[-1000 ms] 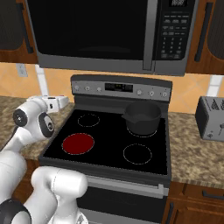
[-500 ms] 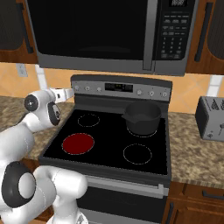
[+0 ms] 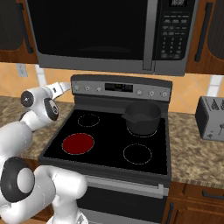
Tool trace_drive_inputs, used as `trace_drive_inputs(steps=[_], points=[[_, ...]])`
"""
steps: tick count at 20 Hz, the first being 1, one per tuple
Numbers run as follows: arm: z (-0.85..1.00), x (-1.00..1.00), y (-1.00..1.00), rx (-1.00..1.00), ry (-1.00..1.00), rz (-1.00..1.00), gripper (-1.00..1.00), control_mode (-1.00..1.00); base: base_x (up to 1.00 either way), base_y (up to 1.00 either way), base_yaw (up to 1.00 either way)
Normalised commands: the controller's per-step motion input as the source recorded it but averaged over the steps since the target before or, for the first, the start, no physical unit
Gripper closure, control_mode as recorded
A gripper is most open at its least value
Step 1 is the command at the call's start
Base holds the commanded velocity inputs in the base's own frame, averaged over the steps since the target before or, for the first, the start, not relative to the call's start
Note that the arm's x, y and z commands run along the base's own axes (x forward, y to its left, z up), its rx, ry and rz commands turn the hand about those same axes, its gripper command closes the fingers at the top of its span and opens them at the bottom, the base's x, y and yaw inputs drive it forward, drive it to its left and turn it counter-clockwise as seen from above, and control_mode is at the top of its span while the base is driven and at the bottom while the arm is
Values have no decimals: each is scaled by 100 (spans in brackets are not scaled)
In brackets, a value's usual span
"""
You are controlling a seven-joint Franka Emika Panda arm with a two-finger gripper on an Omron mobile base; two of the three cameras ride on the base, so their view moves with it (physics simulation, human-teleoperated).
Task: Turn off the front left burner of the stove.
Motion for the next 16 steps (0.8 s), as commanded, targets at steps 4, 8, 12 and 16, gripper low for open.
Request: trace_drive_inputs(steps=[4,8,12,16], points=[[9,3,67,-51,22,2,-100,-100,0,0,0],[1,13,54,-50,33,4,-100,-100,0,0,0],[-1,16,5,-32,33,12,-100,-100,0,0,0],[-8,0,1,-11,1,3,-100,-100,0,0,0]])
